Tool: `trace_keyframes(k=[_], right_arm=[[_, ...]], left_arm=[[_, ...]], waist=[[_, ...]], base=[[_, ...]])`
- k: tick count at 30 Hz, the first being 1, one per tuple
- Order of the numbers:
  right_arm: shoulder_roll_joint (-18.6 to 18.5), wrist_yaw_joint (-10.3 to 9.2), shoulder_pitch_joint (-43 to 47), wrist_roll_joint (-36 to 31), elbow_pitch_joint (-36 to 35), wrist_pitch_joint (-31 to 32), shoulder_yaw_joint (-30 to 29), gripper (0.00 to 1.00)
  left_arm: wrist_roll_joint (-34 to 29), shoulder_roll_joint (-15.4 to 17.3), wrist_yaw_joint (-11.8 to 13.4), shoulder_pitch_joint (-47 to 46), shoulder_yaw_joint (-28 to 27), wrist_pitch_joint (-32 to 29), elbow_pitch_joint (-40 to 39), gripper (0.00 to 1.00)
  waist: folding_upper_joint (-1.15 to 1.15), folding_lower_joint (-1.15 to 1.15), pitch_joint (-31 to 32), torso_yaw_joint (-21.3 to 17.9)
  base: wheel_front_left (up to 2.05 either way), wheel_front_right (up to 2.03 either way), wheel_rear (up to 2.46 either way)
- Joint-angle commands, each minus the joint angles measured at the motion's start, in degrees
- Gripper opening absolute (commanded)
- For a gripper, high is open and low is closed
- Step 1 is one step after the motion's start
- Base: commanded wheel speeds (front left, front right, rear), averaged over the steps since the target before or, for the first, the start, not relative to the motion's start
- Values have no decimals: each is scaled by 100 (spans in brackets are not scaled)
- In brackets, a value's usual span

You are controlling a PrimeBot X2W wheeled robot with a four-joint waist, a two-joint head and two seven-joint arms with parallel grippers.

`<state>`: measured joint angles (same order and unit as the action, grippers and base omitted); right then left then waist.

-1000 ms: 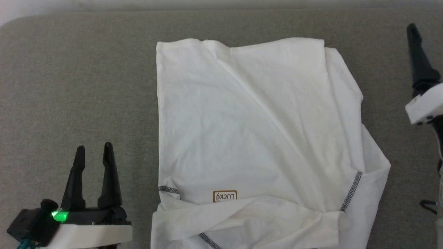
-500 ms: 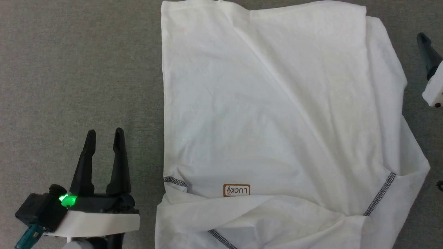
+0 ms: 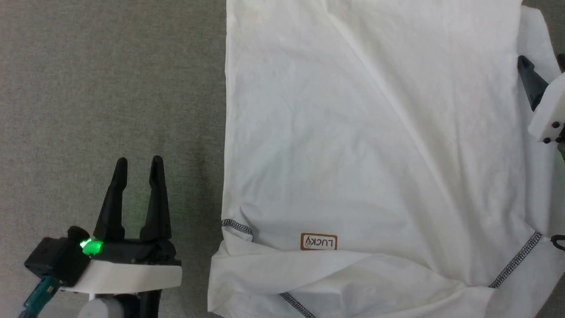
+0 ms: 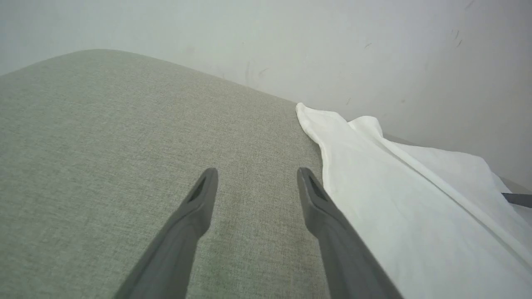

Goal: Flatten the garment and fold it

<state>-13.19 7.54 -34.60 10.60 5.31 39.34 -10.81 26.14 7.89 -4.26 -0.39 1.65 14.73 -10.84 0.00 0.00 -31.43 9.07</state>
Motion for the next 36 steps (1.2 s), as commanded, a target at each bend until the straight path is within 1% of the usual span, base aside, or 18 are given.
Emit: trace_keyframes(k=[1,2,3,5,8,11,18,26,36], right_arm=[[7,-5,48,4,25,30,-13,100],[14,-5,51,-4,46,68,-28,88],[15,-5,54,-14,58,108,-30,45],[29,-5,46,-21,57,164,-35,0],[64,-5,16,-24,56,180,-67,0],[130,-5,-51,-34,38,22,-115,0],[206,-5,-25,27,29,-374,-380,0],[234,-5,430,339,-244,-657,-961,0],[310,-5,1408,776,-855,-791,-2003,0]], left_arm=[[24,10,-42,-103,10,26,23,100],[28,10,-46,-114,13,26,33,100],[30,13,-49,-125,15,26,42,100],[35,19,-57,-149,19,26,59,100],[40,24,-65,-192,21,26,92,100],[41,32,-66,-219,10,26,138,100],[35,60,-46,-146,-30,26,193,100],[30,118,89,187,-98,-59,149,100],[56,151,275,657,-182,-200,-73,100]], waist=[[0,0,-56,49],[0,0,-68,58],[0,0,-83,66],[0,0,-113,74],[0,0,-140,73],[0,0,-103,27],[0,0,315,-155],[0,0,1011,-395],[0,0,1679,-588]], base=[[0,0,0],[0,0,0],[0,0,0],[0,0,0],[0,0,0],[0,0,0],[0,0,0],[0,0,0],[0,0,0]])
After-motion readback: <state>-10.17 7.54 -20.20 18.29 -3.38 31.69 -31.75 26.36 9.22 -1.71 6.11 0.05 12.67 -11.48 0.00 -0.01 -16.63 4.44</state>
